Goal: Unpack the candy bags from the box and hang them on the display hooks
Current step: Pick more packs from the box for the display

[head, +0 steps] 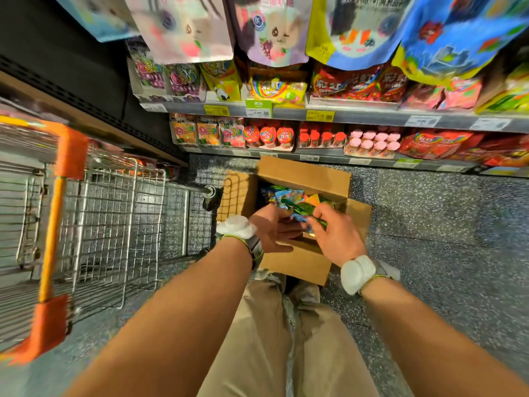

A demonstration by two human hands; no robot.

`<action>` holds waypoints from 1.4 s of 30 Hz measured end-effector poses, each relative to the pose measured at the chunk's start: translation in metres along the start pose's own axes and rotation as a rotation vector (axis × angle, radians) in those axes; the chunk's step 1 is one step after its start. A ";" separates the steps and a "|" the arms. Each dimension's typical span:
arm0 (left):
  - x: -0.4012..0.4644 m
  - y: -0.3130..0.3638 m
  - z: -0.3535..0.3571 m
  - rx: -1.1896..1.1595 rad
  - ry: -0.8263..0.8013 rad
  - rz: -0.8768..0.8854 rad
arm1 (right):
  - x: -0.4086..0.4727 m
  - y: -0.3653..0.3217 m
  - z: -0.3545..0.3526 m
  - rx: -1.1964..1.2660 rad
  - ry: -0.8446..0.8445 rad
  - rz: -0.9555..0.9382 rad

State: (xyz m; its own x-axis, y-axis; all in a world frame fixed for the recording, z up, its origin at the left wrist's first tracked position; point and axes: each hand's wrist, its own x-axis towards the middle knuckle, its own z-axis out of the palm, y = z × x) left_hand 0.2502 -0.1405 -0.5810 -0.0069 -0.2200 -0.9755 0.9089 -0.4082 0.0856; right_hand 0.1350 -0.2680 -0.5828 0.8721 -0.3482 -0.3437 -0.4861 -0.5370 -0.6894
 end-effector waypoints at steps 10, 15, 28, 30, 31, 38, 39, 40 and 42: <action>-0.054 -0.009 0.009 0.150 0.293 0.568 | -0.012 -0.029 -0.052 0.267 -0.029 0.224; -0.089 -0.002 0.015 0.324 0.275 0.768 | -0.017 -0.055 -0.083 0.349 -0.019 0.233; -0.197 0.038 0.027 0.524 0.230 0.811 | -0.031 -0.139 -0.154 0.608 0.093 0.118; -0.210 0.042 0.030 0.478 0.202 0.853 | -0.037 -0.151 -0.164 0.724 0.105 0.098; -0.219 0.046 0.035 0.441 0.187 0.892 | -0.040 -0.159 -0.173 0.770 0.111 0.086; -0.243 0.046 0.041 0.112 0.174 0.979 | -0.051 -0.178 -0.198 1.084 0.043 0.125; -0.246 0.045 0.041 0.060 0.166 0.978 | -0.052 -0.180 -0.200 1.075 0.051 0.112; -0.250 0.045 0.042 0.015 0.149 0.974 | -0.053 -0.185 -0.203 1.068 0.063 0.089; -0.257 0.046 0.043 -0.053 0.136 0.971 | -0.054 -0.195 -0.207 1.065 0.106 0.039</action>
State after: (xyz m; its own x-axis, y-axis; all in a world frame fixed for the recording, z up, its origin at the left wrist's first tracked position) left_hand 0.2755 -0.1410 -0.3178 0.7982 -0.3338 -0.5015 0.5120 -0.0627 0.8567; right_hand 0.1711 -0.3034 -0.2983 0.8227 -0.4434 -0.3559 -0.1702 0.4052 -0.8982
